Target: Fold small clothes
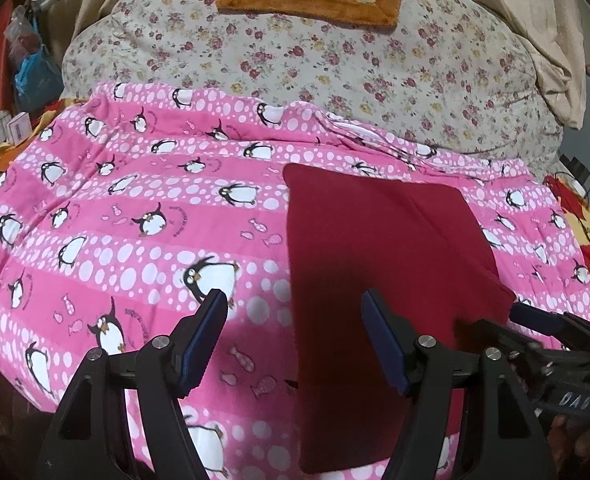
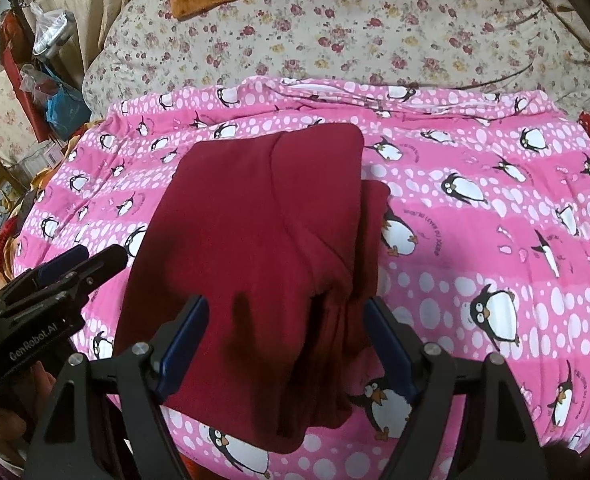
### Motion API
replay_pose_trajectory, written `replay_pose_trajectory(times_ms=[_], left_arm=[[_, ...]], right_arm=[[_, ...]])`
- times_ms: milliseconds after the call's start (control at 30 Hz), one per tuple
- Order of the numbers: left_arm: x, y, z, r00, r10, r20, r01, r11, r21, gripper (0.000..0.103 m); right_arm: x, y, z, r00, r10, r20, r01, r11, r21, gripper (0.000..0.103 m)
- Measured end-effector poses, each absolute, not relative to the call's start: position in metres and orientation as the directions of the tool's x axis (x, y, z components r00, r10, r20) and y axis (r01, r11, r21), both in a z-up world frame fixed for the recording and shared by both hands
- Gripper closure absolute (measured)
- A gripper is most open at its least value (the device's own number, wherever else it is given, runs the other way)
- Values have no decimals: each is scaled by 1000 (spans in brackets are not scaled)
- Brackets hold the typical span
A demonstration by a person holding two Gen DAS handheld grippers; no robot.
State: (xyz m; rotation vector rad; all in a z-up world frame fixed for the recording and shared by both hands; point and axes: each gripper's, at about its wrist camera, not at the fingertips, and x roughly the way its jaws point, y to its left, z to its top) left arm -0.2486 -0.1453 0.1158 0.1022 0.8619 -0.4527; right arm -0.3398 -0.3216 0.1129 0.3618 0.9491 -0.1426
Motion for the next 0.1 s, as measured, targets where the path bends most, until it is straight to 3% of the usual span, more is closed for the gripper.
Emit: replay_pose_trajectory(times_ms=[100], left_arm=[[-236, -138, 115, 568, -329, -755, 403, 910, -93, 53]], right_arm=[[-341, -338, 117, 599, 32, -800, 301, 916, 263, 20]])
